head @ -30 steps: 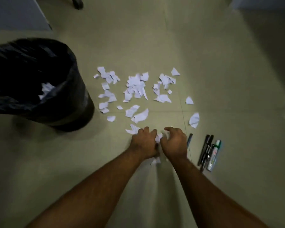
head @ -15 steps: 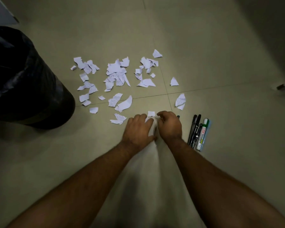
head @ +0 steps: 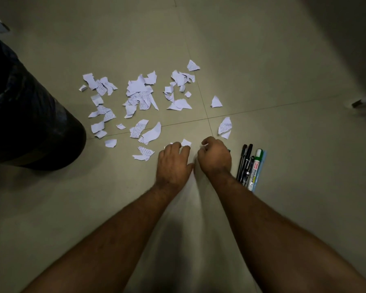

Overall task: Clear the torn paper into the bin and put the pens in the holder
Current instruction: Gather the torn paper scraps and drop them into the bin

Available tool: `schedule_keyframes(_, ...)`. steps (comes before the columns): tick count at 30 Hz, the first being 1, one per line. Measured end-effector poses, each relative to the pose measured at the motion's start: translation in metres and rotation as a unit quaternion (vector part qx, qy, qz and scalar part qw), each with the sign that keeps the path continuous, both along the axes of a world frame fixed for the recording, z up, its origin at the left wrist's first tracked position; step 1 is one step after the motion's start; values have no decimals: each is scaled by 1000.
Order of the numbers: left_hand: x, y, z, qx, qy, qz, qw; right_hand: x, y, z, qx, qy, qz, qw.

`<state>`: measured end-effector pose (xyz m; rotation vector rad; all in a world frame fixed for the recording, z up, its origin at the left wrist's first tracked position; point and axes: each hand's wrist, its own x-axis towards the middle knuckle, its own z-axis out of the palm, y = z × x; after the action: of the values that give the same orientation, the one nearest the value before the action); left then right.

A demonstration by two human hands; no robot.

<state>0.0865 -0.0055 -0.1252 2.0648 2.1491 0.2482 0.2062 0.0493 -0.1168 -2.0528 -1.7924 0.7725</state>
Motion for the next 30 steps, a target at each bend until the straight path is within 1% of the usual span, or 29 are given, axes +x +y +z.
schedule_keyframes(2,0,11,2,-3,1,-1,1000,-1,7,-1,25,14,-22,999)
schedule_keyframes(4,-4,24,7,-63,25,32,997,-1,12,-7,75,-33,-2,997)
schedule_keyframes(6,-12,37,12,-127,38,93,987,-2,21,-17,114,-95,-7,989)
schedule_keyframes(7,-17,42,13,-157,35,119,980,-4,28,-21,108,-114,-16,988)
schedule_keyframes(8,-22,45,14,-187,25,140,972,-5,34,-25,81,-122,-20,989)
schedule_keyframes(10,-28,48,15,-230,4,161,960,-12,48,-29,11,-122,-24,992)
schedule_keyframes(11,-29,49,14,-238,-1,163,958,-17,53,-31,-2,-116,-21,993)
schedule_keyframes(13,-30,50,12,-237,2,162,958,-30,55,-31,26,-92,16,995)
schedule_keyframes(15,-31,50,12,-227,4,163,960,-41,49,-32,88,-64,72,991)
schedule_keyframes(17,-34,51,15,-227,1,167,959,-44,45,-32,145,-61,101,982)
schedule_keyframes(19,-40,53,18,-209,-9,180,961,-41,51,-35,200,-80,87,973)
schedule_keyframes(21,-54,56,20,-131,11,182,974,-36,67,-41,216,-93,39,971)
schedule_keyframes(22,-65,61,17,-83,26,178,980,-37,76,-46,210,-91,14,973)
schedule_keyframes(23,-81,65,13,-55,34,173,983,-43,81,-48,188,-78,-8,979)
schedule_keyframes(24,-93,72,6,-49,24,176,983,-47,89,-51,159,-68,-18,985)
schedule_keyframes(25,-105,77,0,-67,13,185,980,-56,91,-54,131,-64,-11,989)
schedule_keyframes(27,-125,83,-13,-121,20,191,974,-78,92,-59,119,-63,53,989)
schedule_keyframes(29,-133,80,-23,-149,38,185,971,-93,90,-63,167,-54,95,980)
schedule_keyframes(30,-134,77,-27,-145,47,181,972,-96,92,-64,199,-39,89,975)
